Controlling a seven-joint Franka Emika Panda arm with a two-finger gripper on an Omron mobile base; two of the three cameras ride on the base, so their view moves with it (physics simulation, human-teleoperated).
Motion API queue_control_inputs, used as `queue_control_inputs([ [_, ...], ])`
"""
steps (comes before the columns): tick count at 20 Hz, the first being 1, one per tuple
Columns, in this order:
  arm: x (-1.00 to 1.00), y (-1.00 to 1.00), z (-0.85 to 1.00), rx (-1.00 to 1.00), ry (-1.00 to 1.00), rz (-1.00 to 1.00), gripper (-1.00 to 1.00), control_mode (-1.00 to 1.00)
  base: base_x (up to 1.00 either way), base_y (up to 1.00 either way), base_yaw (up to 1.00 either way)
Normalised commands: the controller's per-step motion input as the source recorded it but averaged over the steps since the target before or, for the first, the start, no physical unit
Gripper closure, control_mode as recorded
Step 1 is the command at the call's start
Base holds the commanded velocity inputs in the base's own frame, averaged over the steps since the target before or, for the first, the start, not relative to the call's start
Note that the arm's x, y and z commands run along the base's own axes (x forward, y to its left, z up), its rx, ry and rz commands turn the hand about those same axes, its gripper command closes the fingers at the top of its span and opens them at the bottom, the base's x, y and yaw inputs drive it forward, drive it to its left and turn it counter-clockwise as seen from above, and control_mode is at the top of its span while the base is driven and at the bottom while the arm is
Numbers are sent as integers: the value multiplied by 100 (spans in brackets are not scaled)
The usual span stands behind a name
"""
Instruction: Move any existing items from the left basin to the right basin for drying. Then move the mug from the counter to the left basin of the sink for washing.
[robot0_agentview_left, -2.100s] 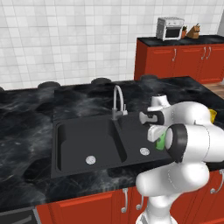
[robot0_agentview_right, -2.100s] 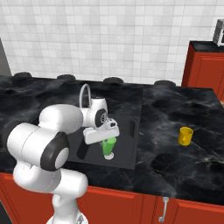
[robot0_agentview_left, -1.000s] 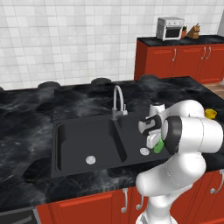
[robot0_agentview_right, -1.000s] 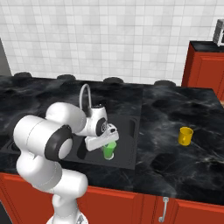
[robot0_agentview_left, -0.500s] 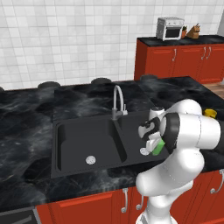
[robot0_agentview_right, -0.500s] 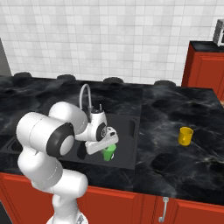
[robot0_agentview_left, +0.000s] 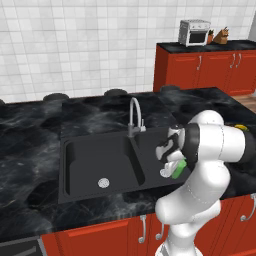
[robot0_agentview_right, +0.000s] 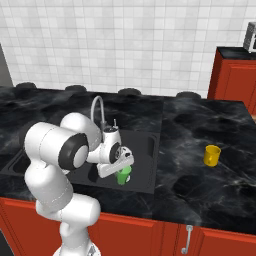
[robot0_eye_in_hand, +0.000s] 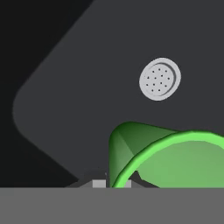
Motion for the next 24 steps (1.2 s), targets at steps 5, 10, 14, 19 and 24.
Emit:
queue_control_inputs([
  [5,13,5,-15,2,0,1,100,-100,0,0,0],
  [10,12,3,-16,1,0,2,100,-100,0,0,0],
  [14,9,2,-18,1,0,2,100,-100,0,0,0],
  [19,10,4,-20,0,0,2,100,-100,0,0,0],
  [24,12,6,-21,0,0,2,100,-100,0,0,0],
])
